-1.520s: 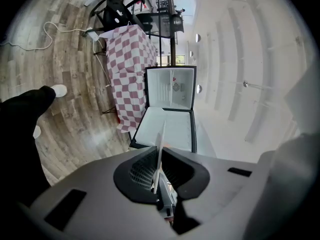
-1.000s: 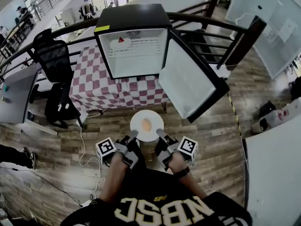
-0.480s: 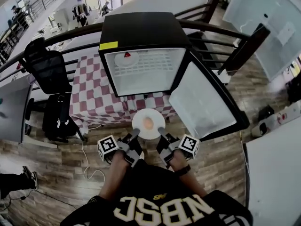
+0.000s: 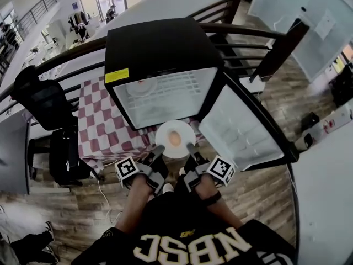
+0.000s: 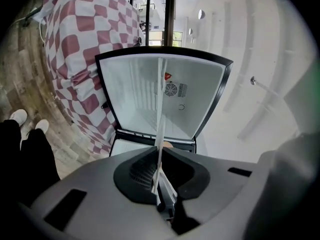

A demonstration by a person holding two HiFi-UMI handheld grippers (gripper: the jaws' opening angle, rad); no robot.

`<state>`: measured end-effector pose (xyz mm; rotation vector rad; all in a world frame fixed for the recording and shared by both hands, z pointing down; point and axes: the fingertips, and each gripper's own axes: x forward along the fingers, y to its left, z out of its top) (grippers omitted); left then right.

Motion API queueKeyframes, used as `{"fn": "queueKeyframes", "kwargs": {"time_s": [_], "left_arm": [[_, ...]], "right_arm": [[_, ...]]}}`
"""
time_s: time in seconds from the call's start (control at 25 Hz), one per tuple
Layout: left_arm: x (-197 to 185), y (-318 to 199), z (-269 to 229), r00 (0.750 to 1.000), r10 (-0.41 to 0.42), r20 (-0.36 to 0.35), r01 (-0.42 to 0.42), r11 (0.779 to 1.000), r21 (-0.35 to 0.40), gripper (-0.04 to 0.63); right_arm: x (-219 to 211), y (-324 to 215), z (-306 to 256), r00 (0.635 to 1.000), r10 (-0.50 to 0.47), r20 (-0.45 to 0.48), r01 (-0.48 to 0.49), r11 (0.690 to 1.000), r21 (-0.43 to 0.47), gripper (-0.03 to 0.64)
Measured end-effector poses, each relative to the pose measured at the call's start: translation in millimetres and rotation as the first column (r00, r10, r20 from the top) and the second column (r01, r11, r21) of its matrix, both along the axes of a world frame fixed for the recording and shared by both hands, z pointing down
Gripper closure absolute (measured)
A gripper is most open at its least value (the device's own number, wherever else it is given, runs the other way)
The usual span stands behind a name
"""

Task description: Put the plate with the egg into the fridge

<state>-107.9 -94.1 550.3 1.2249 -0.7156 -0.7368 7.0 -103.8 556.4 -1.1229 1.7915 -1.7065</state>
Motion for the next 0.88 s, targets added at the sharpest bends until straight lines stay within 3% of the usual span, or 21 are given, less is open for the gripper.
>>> {"fn": "queueKeyframes", "kwargs": {"time_s": [0.16,0.36,0.64,0.88], "left_arm": [[3,-31,0,0.999,-0.019,-0.048,0.018,1.000,-0.012,0.557],[10,-68,4,0.999,-0.025,-0.038,0.024,1.000,-0.017,0.557],[12,-121,3,0.999,-0.037,0.000,0.037,0.999,0.011,0.557],[12,-156,12,0.999,-0.054,0.002,0.054,0.998,-0.018,0.557]], "right_arm": [[3,-28,-1,0.999,0.029,-0.029,-0.028,0.999,0.025,0.586],[9,-67,-2,0.998,0.044,-0.043,-0.040,0.996,0.079,0.586],[10,-118,4,0.996,0.057,-0.069,-0.050,0.995,0.090,0.583],[10,-153,8,0.993,0.063,-0.103,-0.053,0.994,0.097,0.578]]}}
